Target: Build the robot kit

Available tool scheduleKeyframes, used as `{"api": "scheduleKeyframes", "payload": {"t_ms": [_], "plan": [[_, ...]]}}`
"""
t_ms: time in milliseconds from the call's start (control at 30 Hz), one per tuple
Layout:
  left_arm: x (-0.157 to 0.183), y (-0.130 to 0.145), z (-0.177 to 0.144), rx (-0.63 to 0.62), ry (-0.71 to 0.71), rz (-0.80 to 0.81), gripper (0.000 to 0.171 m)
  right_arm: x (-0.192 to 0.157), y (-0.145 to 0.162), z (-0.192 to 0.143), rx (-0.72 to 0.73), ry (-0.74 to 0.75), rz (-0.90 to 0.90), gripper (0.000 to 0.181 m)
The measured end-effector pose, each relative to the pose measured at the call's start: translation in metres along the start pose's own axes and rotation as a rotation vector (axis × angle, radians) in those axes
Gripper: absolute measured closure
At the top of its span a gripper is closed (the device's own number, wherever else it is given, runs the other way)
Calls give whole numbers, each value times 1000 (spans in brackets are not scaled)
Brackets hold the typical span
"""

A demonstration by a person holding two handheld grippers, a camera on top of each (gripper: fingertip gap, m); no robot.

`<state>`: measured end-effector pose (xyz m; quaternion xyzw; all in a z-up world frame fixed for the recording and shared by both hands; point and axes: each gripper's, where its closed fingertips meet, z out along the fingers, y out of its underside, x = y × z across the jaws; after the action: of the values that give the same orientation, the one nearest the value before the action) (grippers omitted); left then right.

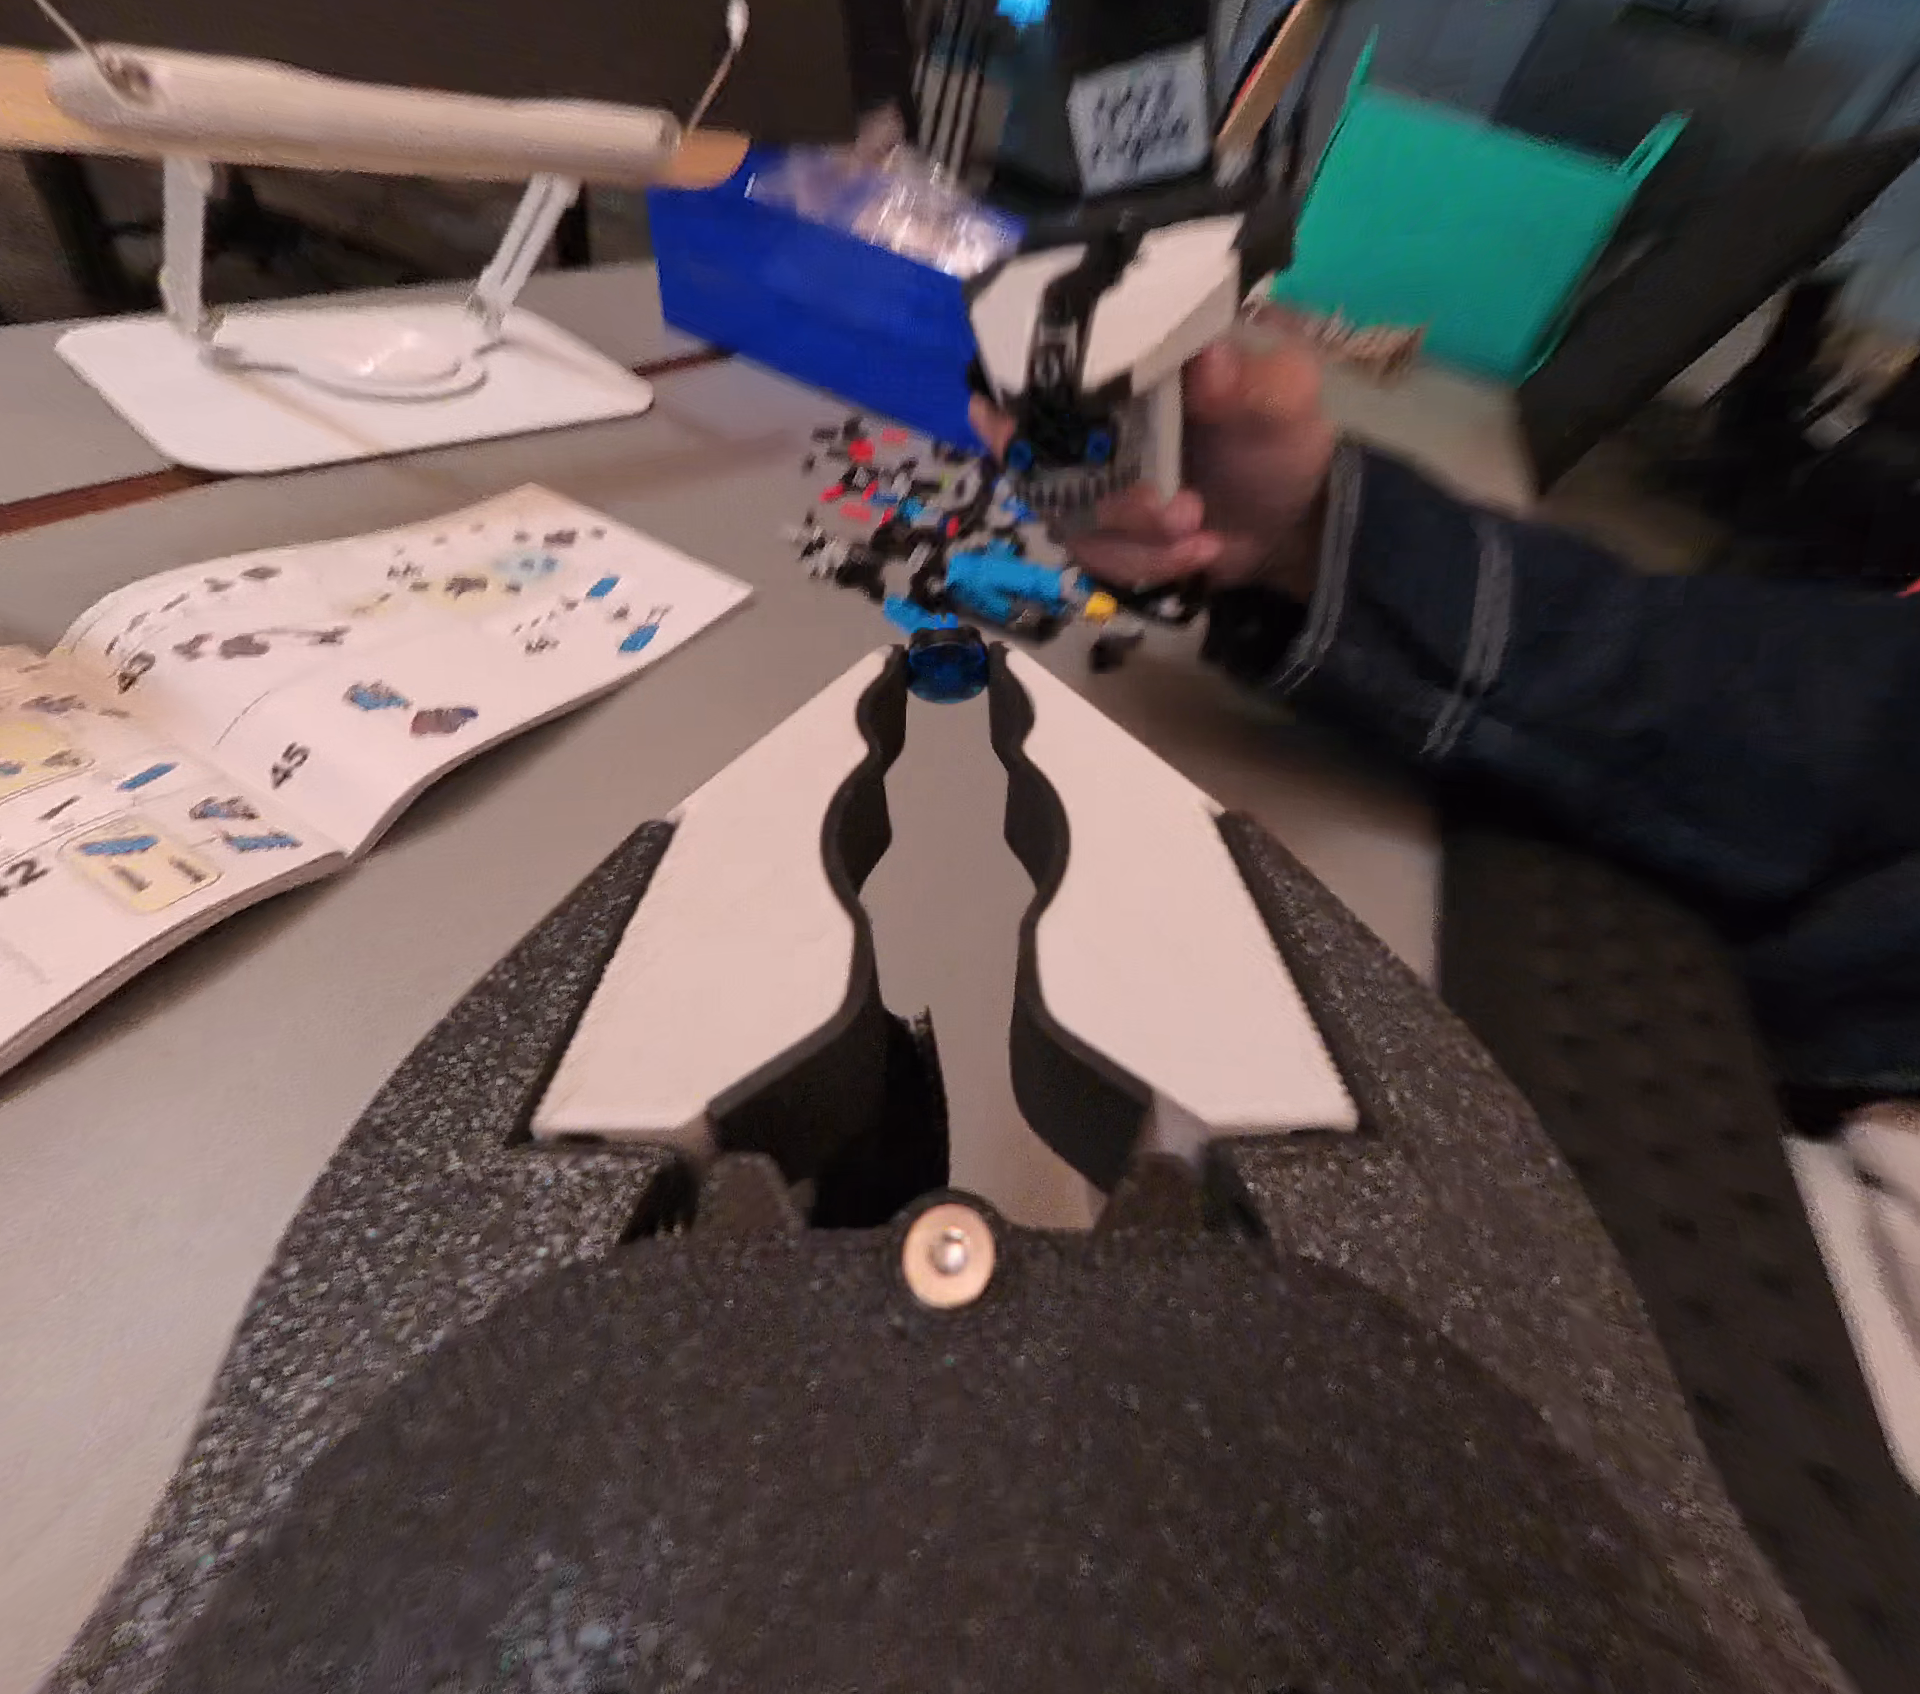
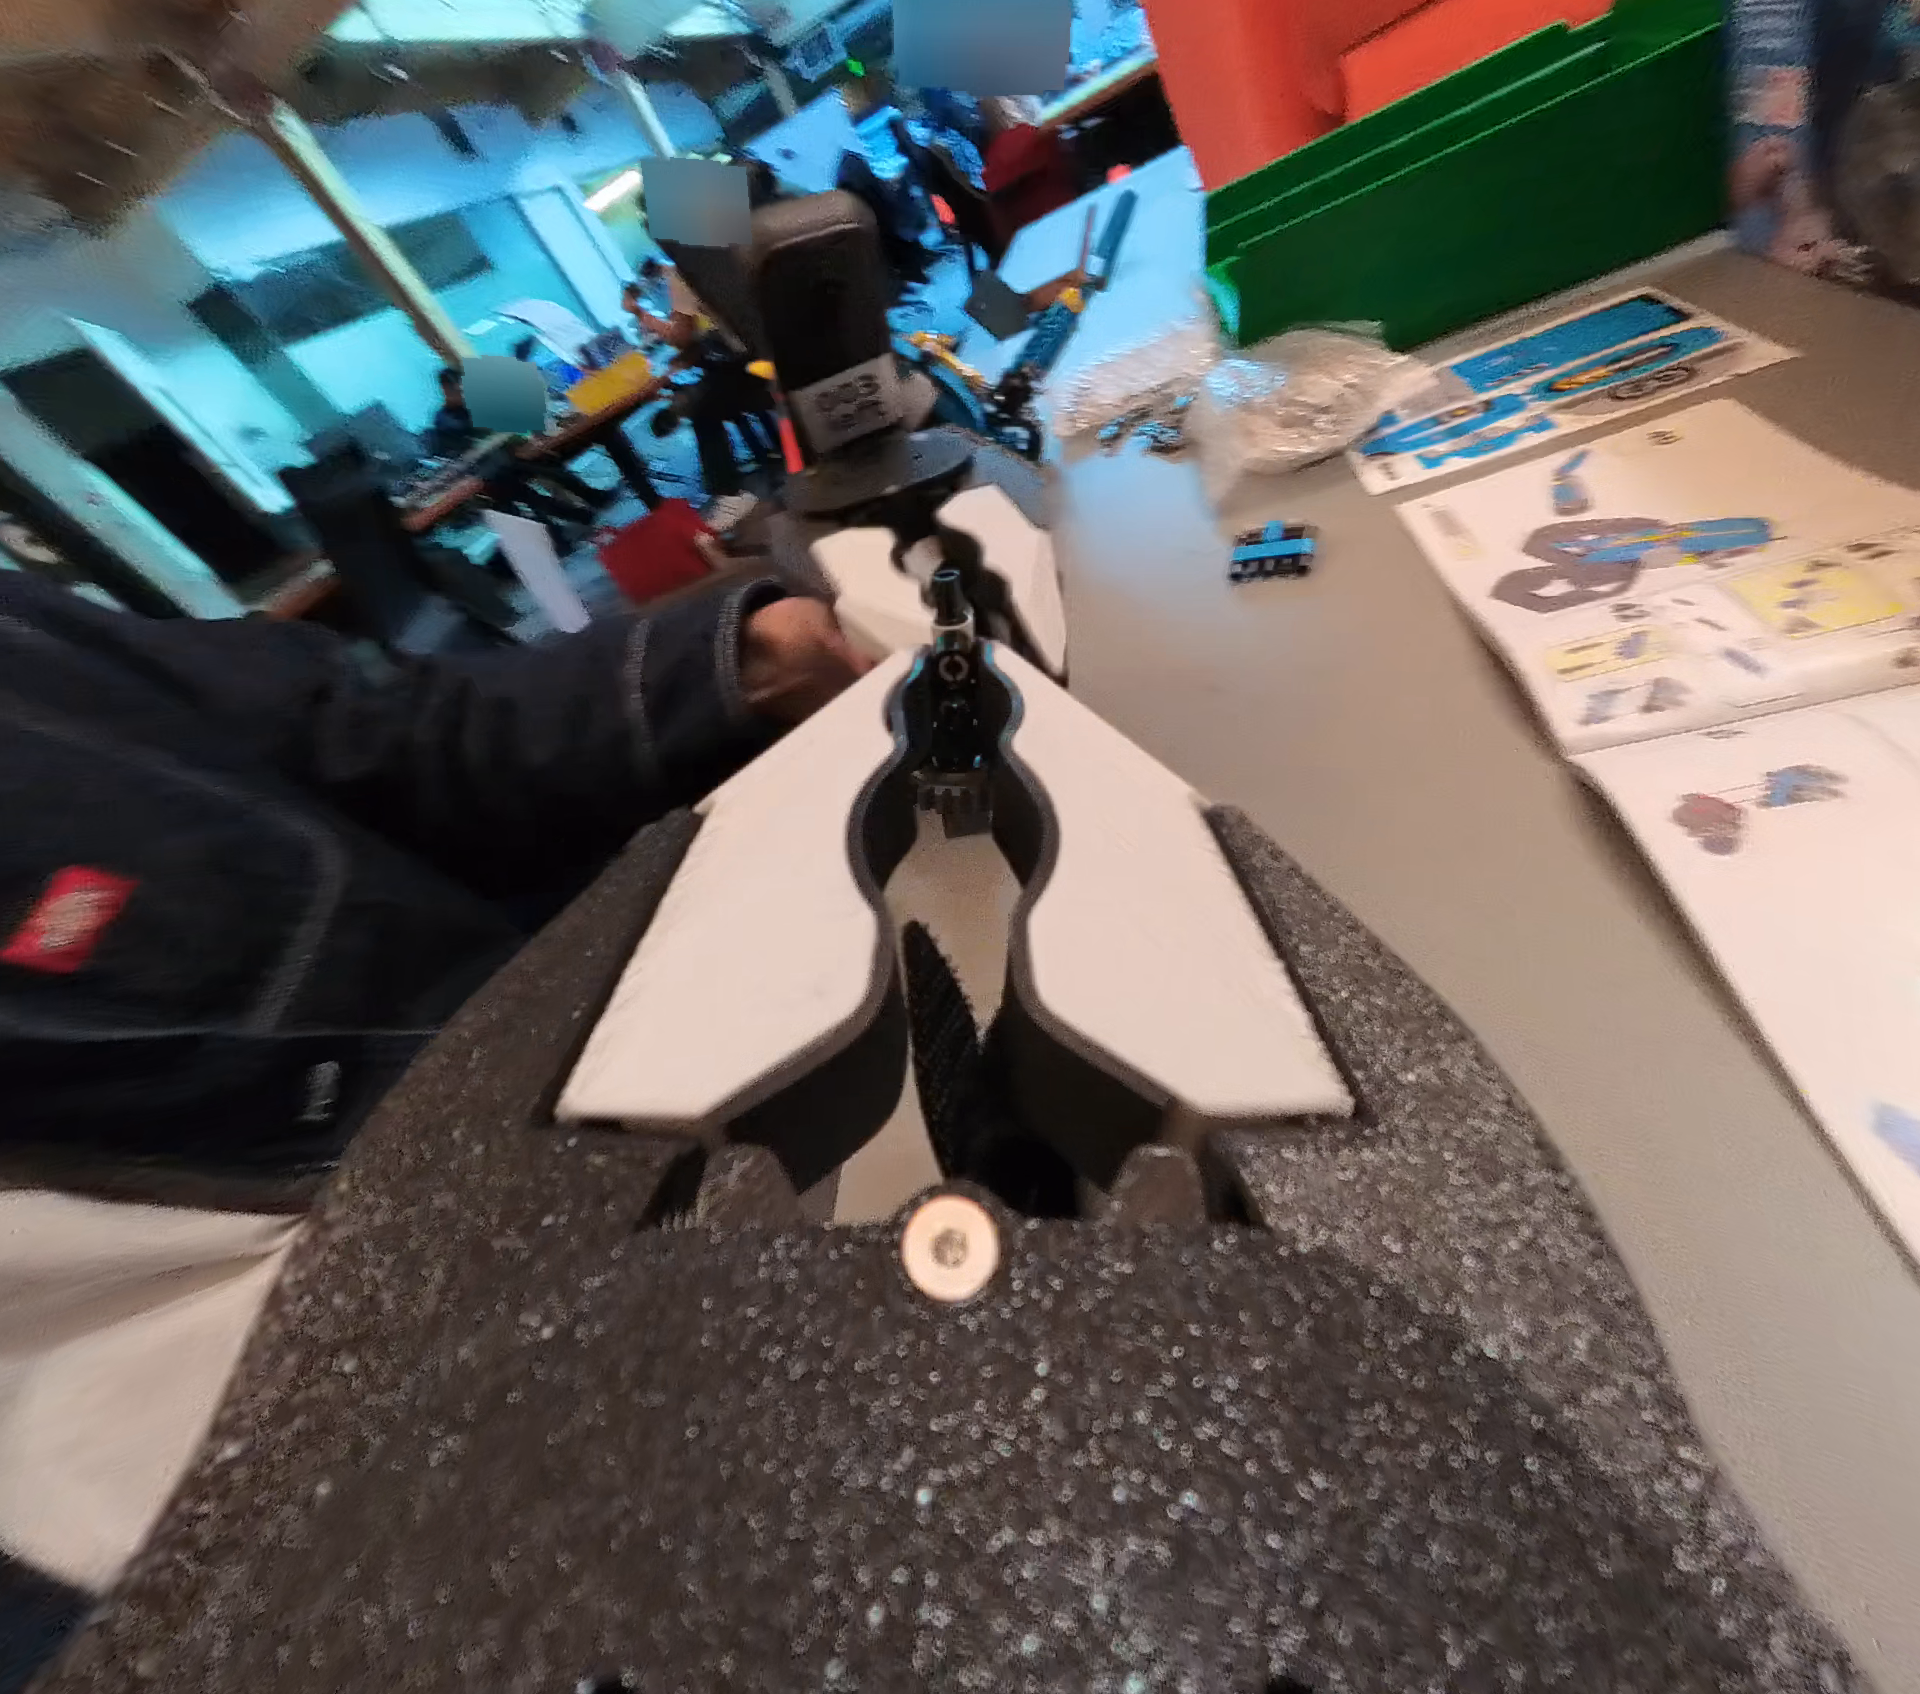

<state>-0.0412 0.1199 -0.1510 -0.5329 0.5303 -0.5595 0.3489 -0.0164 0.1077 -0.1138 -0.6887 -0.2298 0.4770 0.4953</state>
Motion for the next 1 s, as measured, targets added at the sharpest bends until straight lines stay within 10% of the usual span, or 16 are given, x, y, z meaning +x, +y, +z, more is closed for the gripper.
{"api": "scheduleKeyframes", "payload": {"t_ms": [367, 1000], "plan": [[30, -14, -6, 75, 151, -18, 157, -12, 19, 29, 18, -246, 199, 175], [25, -5, -10, 10, 104, 9, 157, -9, 29, 35, -25, -232, 213, 175]]}}
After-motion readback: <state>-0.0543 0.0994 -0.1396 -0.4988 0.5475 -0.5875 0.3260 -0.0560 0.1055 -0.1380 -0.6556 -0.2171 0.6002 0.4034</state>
